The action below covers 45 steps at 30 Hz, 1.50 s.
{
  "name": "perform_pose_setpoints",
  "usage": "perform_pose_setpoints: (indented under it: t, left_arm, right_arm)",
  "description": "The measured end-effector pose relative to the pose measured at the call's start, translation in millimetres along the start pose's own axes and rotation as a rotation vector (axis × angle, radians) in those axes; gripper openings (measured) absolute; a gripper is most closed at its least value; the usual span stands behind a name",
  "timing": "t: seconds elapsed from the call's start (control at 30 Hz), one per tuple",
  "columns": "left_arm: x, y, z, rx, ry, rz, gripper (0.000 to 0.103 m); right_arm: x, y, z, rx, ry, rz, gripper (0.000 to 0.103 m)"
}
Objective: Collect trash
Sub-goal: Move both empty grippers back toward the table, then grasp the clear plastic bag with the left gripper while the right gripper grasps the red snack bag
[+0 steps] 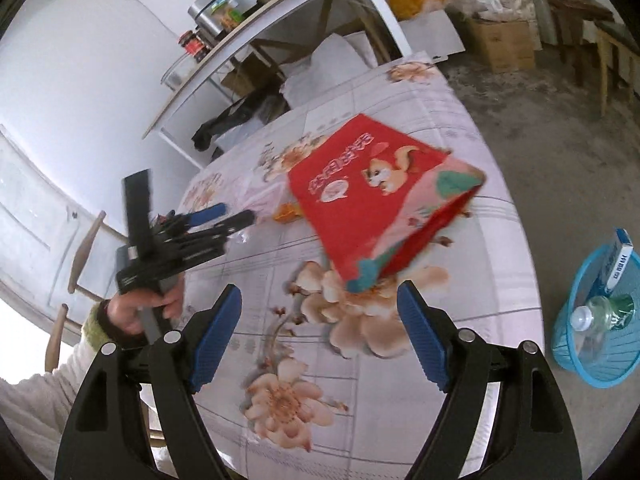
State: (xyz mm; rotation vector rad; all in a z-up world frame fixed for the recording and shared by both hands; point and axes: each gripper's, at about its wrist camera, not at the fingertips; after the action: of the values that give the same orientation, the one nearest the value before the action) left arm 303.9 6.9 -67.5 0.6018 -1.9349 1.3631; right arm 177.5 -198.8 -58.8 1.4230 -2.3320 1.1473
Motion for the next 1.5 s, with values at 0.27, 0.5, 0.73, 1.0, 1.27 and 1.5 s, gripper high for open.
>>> perform_pose_setpoints:
  t: [0.27, 0.5, 0.73, 1.0, 1.27, 1.5]
  left_arm:
    - [-3, 10, 0, 0.020, 0.048, 0.012, 0.042]
    - [14, 29, -2, 0.059, 0.079, -0.014, 0.040]
    - [44, 66, -11, 0.123, 0.117, -0.038, 0.035]
    - [55, 97, -34, 0.294, 0.198, -0.076, 0.024]
    - [67, 118, -34, 0.360, 0.216, -0.084, 0.023]
    - [80, 134, -27, 0.403, 0.207, -0.091, 0.023]
  right_arm:
    - [-6, 1, -1, -0.024, 0.029, -0.019, 0.078]
    - [5, 2, 5, -0.097, 0.022, 0.028, 0.078]
    - [12, -1, 33, -0.249, 0.012, 0.078, 0.078]
    - [-6, -23, 79, -0.402, 0.015, 0.114, 0.077]
    - [-19, -44, 95, -0.443, 0.059, 0.174, 0.052]
    - [-14, -36, 99, -0.497, 0.014, 0.203, 0.008]
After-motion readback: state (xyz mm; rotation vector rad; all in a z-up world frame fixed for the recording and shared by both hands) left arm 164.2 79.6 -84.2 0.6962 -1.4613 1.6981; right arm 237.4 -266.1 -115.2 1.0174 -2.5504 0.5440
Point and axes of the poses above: each gripper's, at about its wrist camera, not at the fingertips, and x roughly against the way its jaws point, z to its right, y to its underside, and after that the axes turned 14 degrees about -y, right-handed
